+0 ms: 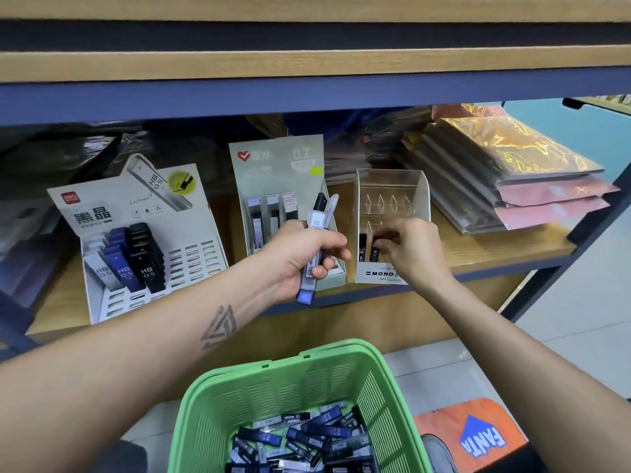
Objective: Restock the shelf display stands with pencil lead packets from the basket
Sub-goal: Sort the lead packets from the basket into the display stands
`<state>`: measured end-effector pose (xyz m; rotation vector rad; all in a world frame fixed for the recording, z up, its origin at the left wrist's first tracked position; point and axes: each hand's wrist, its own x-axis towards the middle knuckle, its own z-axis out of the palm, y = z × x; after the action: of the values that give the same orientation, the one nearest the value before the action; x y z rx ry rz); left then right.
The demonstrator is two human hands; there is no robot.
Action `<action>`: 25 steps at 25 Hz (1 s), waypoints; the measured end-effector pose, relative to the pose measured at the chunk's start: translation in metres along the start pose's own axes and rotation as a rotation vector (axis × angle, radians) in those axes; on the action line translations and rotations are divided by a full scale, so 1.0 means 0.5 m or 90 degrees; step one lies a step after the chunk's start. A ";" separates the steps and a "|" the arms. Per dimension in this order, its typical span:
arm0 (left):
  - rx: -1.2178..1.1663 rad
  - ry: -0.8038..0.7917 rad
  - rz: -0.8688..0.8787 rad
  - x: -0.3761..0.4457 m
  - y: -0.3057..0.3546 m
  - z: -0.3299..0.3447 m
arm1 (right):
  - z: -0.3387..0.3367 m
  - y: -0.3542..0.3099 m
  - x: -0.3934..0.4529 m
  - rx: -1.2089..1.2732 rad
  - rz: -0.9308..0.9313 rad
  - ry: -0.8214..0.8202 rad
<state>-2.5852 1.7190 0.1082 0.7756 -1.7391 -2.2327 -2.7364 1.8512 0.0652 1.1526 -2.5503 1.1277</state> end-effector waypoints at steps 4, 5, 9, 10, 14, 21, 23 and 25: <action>-0.001 -0.006 -0.002 0.000 -0.002 -0.002 | 0.006 -0.005 0.000 -0.033 -0.030 0.012; 0.001 -0.008 -0.003 0.000 -0.002 -0.002 | 0.007 -0.004 -0.001 -0.054 -0.042 0.017; 0.003 -0.008 -0.002 -0.003 -0.003 -0.002 | 0.009 -0.003 -0.001 -0.086 -0.042 0.033; 0.004 -0.007 -0.002 -0.003 -0.003 -0.002 | 0.009 -0.004 -0.003 -0.085 -0.031 0.033; 0.004 -0.032 -0.015 -0.007 -0.003 -0.004 | 0.000 -0.015 -0.007 -0.097 -0.008 0.058; -0.006 -0.111 -0.071 -0.022 -0.002 -0.003 | -0.017 -0.099 -0.004 0.533 0.122 -0.126; -0.002 -0.123 -0.080 -0.027 -0.001 -0.005 | -0.010 -0.112 -0.003 0.624 0.124 -0.172; 0.003 -0.120 -0.082 -0.029 0.000 -0.012 | -0.003 -0.116 0.000 0.631 0.131 -0.171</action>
<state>-2.5697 1.7205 0.1113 0.7171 -1.8241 -2.4596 -2.6967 1.8270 0.1000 1.2451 -2.2983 2.6068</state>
